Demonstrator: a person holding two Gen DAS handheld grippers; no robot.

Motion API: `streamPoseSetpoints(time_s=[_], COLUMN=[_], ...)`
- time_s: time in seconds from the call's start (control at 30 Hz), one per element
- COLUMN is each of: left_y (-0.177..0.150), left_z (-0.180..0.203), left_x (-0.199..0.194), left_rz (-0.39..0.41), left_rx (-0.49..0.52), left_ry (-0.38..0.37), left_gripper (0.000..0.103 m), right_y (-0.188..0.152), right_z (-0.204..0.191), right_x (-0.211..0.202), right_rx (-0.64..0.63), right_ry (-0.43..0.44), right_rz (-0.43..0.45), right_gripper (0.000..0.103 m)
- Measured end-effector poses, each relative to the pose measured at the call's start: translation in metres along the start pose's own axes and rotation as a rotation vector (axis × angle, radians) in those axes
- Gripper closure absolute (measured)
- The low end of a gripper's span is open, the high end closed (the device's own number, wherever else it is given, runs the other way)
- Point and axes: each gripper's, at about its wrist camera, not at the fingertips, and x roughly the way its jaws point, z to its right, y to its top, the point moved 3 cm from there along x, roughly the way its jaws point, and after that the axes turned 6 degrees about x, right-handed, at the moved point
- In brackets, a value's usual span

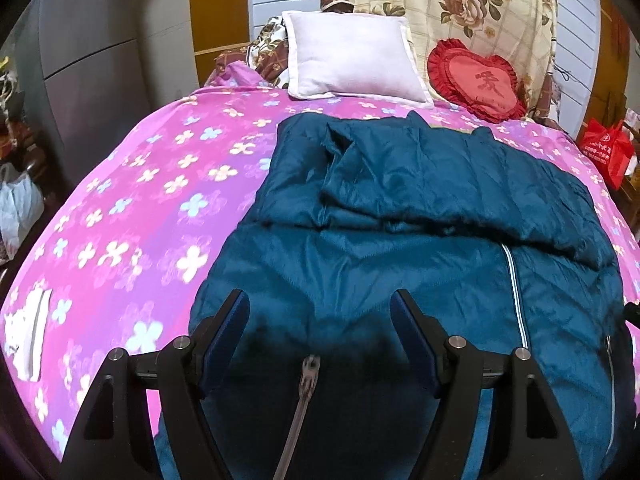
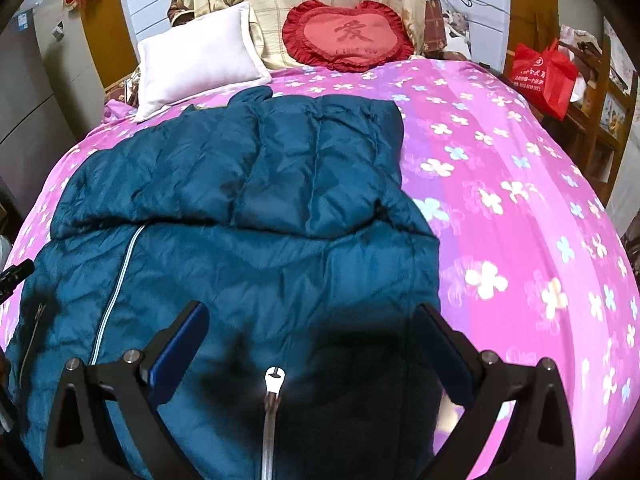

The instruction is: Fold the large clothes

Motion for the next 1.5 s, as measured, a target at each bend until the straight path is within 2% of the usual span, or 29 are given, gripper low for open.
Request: streamPoseSetpoints(time_s=[0.5, 1.07, 1.5], left_y=[-0.045, -0.069, -0.091], left_z=[-0.017, -0.016, -0.027], left_x=[-0.031, -0.051, -0.062], left_rz=[-0.009, -0.020, -0.043], left_rx=[0.000, 0.044, 0.042], left_ry=[0.018, 0.011, 0.017], left_gripper=[0.048, 0.048, 0.048], right_y=[-0.052, -0.079, -0.103], right_z=[-0.019, -0.021, -0.017], right_x=[-0.035, -0.038, -0.053], right_rx=[-0.035, -0.055, -0.063], right_ry=[0.048, 0.045, 0.061], right_rz=[-0.030, -0.067, -0.076], right_gripper=[0.000, 0.000, 0.000])
